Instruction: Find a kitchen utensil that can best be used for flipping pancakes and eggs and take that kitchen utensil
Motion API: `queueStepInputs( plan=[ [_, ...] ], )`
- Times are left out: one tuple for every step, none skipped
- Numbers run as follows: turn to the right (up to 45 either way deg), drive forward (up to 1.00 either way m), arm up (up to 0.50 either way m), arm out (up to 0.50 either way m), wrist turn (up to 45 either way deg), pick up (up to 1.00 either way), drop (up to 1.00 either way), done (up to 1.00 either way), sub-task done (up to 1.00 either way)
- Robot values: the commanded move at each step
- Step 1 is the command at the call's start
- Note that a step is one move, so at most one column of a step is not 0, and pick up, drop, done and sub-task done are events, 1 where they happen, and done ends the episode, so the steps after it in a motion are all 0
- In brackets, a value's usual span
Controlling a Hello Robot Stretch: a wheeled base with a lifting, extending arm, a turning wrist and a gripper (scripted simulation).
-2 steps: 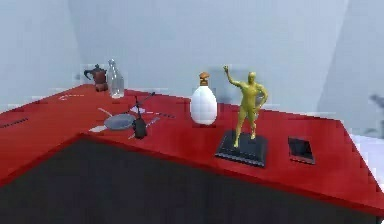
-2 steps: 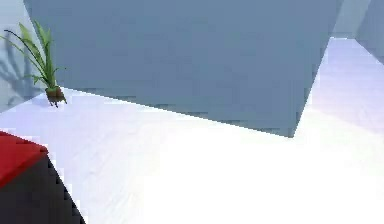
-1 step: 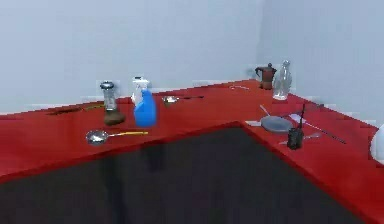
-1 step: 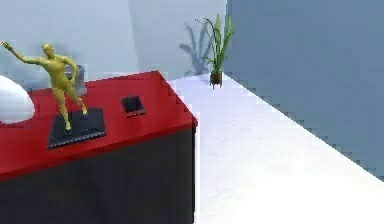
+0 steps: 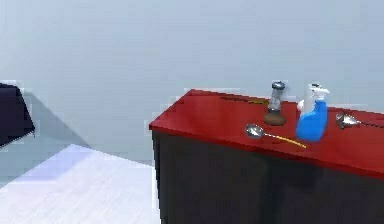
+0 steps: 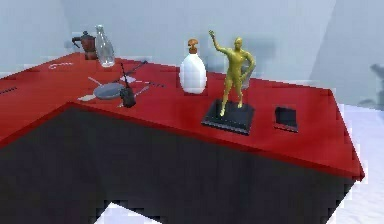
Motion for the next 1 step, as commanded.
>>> queueStepInputs(
  plan=[
    [-18.0,0.0,0.0,0.0,0.0,0.0,0.0,0.0,0.0]
  ],
)
